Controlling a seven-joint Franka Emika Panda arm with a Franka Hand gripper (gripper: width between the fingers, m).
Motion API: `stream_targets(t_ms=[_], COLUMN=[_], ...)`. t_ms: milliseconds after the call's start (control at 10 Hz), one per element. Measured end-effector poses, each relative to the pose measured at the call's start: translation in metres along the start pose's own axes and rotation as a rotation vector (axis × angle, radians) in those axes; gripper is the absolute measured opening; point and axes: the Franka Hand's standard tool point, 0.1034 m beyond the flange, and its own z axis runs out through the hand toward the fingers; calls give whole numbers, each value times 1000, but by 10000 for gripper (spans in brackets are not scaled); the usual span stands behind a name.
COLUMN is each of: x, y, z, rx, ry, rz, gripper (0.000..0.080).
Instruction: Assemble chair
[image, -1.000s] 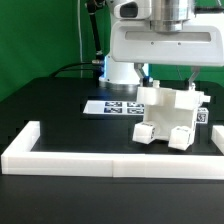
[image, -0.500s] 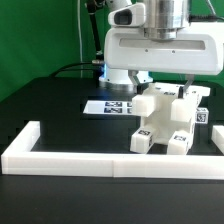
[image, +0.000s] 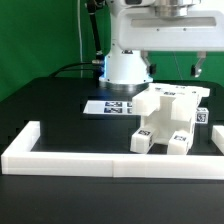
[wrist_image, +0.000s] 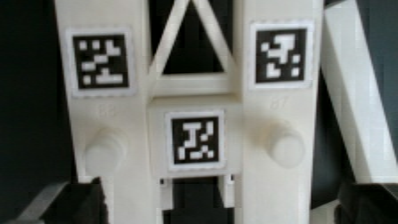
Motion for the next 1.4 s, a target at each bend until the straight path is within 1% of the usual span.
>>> stream_targets(t_ms=[200, 300, 400, 600, 800, 900, 1100, 1200, 1300, 1400], x=[-34, -50, -64, -61, -63, -74, -98, -109, -120, -132], y=[-9, -15, -25, -23, -23, -23, -26, -29, -35, -43], z=[8, 16, 20, 19, 20, 23, 30, 35, 41, 51], rx=[4, 1, -2, -2, -2, -6, -18, -27, -31, -41], ry=[-1, -1, -6, -3, -3, -12, -33, -40, -35, -34], rz=[19, 58, 62, 48, 59, 102, 170, 199, 227, 246], gripper=[649, 649, 649, 649, 649, 649, 649, 649, 649, 649])
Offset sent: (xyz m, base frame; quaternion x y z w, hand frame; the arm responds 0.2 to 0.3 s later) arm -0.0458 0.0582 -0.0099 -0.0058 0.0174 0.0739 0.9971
